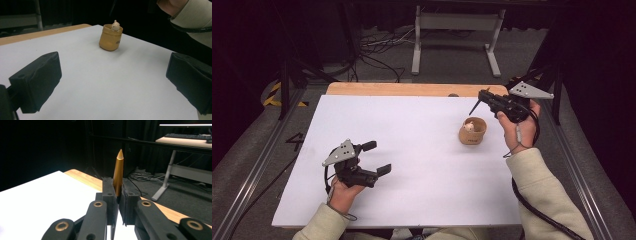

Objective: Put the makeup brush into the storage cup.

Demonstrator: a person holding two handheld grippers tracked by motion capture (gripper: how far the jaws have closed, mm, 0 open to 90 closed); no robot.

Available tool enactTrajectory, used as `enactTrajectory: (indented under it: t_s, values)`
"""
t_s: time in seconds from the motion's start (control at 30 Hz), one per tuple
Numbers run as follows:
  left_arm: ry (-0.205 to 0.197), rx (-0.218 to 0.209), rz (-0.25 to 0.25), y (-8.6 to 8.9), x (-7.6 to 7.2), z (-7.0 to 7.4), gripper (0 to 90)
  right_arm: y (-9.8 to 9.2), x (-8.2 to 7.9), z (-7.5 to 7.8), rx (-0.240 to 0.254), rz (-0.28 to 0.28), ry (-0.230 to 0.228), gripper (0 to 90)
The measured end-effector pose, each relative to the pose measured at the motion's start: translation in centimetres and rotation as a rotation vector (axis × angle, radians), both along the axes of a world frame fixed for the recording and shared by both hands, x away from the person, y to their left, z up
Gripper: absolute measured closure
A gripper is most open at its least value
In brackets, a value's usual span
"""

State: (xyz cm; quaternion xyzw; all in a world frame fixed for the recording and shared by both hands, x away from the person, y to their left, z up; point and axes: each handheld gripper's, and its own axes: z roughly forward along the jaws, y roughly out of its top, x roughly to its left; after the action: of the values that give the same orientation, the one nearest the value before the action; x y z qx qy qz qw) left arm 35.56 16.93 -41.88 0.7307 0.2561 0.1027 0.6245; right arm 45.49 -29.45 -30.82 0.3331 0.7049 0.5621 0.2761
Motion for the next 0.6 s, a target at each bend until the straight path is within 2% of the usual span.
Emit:
enactTrajectory:
  t_s: [0.27, 0.6]
  values:
    - [0.006, 0.0, 0.006, 0.4, -0.1, -0.1, 0.8, 0.0, 0.3, -0.5, -0.016, -0.018, 0.014, 83.4]
    - [0.005, -0.009, 0.011, 0.6, -0.2, -0.1, 0.7, 0.2, 0.7, -2.7, -0.019, -0.016, 0.064, 83.4]
